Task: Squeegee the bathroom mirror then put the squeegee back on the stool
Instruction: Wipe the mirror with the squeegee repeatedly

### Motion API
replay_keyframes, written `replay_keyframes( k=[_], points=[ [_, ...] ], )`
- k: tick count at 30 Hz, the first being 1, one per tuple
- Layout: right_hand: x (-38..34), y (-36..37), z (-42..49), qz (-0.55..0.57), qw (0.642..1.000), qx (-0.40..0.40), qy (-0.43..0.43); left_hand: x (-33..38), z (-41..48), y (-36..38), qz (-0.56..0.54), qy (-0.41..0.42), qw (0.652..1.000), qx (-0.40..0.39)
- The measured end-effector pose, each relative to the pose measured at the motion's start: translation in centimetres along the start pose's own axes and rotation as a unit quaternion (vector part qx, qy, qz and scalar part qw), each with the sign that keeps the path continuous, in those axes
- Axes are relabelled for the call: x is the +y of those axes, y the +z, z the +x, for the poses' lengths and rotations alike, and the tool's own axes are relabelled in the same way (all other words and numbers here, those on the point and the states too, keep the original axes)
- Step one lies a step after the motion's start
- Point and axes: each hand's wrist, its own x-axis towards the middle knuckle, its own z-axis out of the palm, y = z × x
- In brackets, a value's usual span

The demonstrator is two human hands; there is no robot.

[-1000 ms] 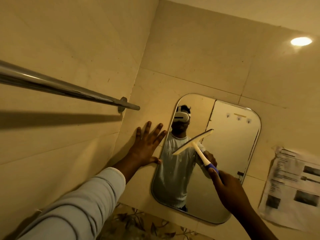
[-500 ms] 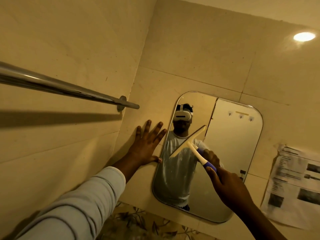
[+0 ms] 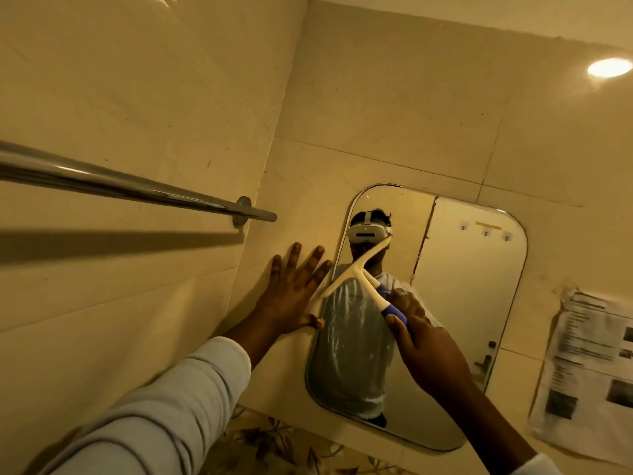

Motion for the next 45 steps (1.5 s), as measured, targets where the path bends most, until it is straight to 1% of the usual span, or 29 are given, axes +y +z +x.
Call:
replay_keyframes(
  k=[2, 5, 10, 14, 18, 25, 29, 32, 34, 36, 38, 41, 45],
  points=[
    [0.9, -0.1, -0.9, -0.016, 1.000, 0.003, -0.005, 0.0, 0.0, -0.1, -0.005, -0.005, 1.000, -0.002],
    [2.3, -0.7, -2.4, -0.037, 0.999, -0.014, -0.005, 0.0, 0.0, -0.1, 0.000, -0.006, 1.000, -0.005],
    [3.2, -1.6, -3.5, -0.025, 0.998, -0.052, 0.018, 0.0, 0.1, -0.2, 0.007, -0.010, 1.000, -0.007],
    [1.6, -1.0, -1.7, 0.002, 1.000, -0.026, -0.003, 0.1, 0.1, -0.2, 0.000, -0.013, 1.000, -0.014],
    [0.8, 0.5, -0.3, 0.000, 0.999, -0.029, -0.018, 0.2, 0.0, -0.4, -0.002, -0.014, 1.000, -0.020],
    [2.0, 0.2, -3.0, -0.038, 0.998, -0.035, -0.021, 0.1, 0.0, -0.5, 0.006, -0.012, 1.000, -0.021],
    [3.6, -0.9, -4.6, -0.078, 0.994, -0.081, 0.007, 0.2, -0.2, -0.5, -0.001, -0.009, 1.000, -0.016],
    [2.3, -2.7, -4.7, -0.086, 0.991, -0.103, 0.013, 0.1, -0.1, -0.3, 0.000, -0.011, 1.000, -0.012],
    [0.2, -4.0, -3.2, -0.078, 0.994, -0.075, -0.001, 0.1, -0.1, -0.3, -0.004, -0.010, 1.000, -0.014],
    [-1.8, -4.8, -0.4, -0.072, 0.996, -0.031, -0.038, 0.1, -0.3, -0.4, -0.008, -0.005, 1.000, -0.009],
    [-3.6, -5.3, 2.7, -0.081, 0.994, -0.003, -0.066, 0.2, -0.4, -0.5, -0.005, -0.002, 1.000, -0.011],
    [-5.0, -6.2, 6.0, -0.089, 0.994, 0.008, -0.062, 0.2, -0.3, -0.7, -0.016, -0.004, 1.000, -0.017],
    [-4.2, -7.2, 7.4, -0.104, 0.994, 0.008, -0.046, 0.2, -0.2, -1.0, -0.019, -0.008, 1.000, -0.021]
  ],
)
